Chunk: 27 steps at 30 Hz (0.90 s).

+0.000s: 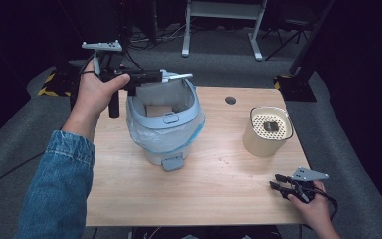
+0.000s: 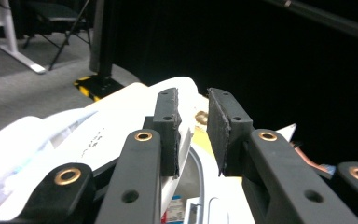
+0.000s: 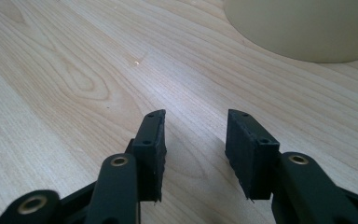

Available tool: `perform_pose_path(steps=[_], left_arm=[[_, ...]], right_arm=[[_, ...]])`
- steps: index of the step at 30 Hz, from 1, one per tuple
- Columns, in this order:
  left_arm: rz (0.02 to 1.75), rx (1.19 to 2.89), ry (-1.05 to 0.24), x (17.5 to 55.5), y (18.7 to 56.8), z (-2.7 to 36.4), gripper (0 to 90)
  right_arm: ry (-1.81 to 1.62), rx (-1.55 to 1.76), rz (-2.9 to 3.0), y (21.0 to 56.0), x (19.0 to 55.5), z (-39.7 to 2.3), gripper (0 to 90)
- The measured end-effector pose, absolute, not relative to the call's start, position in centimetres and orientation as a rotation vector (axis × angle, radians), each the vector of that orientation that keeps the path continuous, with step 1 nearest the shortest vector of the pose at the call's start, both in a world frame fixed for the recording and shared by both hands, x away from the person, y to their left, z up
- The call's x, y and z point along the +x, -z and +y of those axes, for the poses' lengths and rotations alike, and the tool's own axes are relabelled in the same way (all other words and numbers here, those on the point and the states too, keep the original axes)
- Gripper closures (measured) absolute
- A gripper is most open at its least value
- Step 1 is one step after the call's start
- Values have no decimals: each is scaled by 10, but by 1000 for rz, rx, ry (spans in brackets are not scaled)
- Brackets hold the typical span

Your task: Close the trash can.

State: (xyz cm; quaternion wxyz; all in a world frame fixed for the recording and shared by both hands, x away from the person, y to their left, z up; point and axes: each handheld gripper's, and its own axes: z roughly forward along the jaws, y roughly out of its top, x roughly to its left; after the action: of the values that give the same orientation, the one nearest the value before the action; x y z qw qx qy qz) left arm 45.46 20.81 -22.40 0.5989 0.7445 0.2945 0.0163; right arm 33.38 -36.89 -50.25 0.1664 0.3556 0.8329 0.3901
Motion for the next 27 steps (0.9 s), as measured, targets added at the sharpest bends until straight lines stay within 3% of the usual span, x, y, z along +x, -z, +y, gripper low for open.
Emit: perform_pose_path(steps=[18,27], left_arm=[[677,1765,5,448,235,204,899],[660,1846,-46,444,246,198,900]], right_arm=[[-1109,1006,2372,503,334,-369,579],[-1110,1006,2372,503,334,-369,578]])
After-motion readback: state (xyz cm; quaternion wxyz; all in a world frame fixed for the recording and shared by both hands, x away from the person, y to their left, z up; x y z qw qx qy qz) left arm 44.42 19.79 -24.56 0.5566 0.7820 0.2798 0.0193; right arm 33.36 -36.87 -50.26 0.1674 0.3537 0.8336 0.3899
